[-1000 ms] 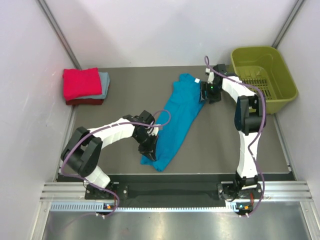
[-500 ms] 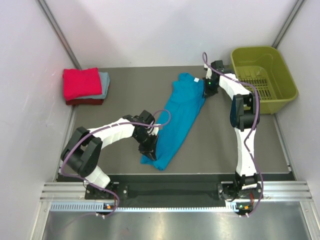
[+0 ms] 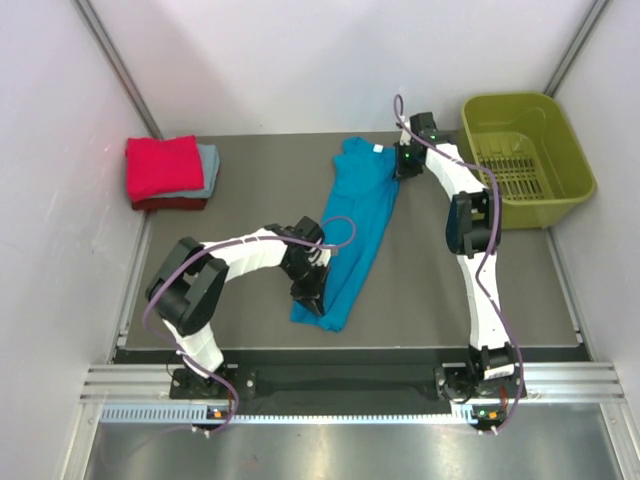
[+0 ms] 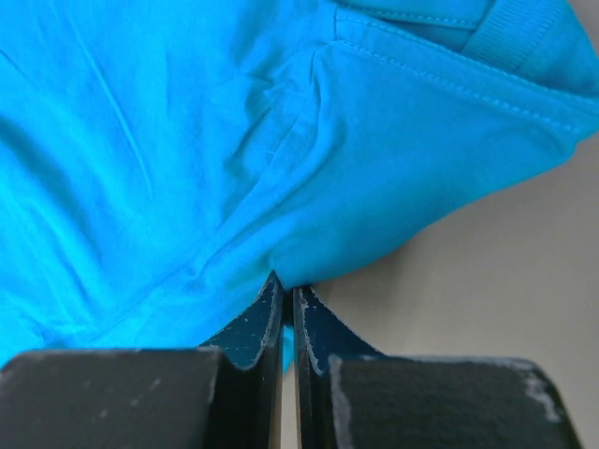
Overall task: Fold and stack the t-shirts
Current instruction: Fold the tshirt
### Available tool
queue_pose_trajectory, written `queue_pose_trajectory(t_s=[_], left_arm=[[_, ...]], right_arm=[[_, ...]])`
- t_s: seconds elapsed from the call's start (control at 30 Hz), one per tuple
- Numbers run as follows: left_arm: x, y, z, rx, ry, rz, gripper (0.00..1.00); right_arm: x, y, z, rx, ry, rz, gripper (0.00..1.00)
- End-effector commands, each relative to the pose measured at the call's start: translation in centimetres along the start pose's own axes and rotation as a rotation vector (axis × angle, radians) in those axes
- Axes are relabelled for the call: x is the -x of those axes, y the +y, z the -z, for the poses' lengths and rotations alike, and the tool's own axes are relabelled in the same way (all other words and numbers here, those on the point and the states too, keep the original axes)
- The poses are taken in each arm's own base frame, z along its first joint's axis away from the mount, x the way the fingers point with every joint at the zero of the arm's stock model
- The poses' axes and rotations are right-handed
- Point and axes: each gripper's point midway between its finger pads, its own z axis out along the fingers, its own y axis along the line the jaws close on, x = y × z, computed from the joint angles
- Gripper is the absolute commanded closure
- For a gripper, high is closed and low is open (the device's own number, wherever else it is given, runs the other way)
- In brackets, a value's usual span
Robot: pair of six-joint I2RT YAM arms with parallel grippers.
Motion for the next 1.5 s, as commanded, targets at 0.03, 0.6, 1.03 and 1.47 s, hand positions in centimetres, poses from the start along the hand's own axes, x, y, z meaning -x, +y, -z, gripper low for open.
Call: queue_pose_trajectory(t_s=[0.03,0.6,1.03,1.47], left_arm=[[1.9,-2.4,-0.2,-0.053,-0.022,-0.039,1.00],[3.4,-9.7,-3.4,-0.059,0.019,-0.257,0.93],[1.2,-6.8,5.4,-0.054,-0.186,-0.288,0.36],[1.9,-0.3,3.9,-0.201,-0.182,0.187,0.35]], right_arm=[[2.7,1.3,-1.4,0.003,-0.101,0.018,0.99],[4.5,2.1,-1.3,-0.047,-0.154,0.090,0.54],[-6.6,8.2,19.1,0.147,0.013,-0.133,0.26],[-31.1,11.2,23.0,0.281,0.385,-0.341,0.28]])
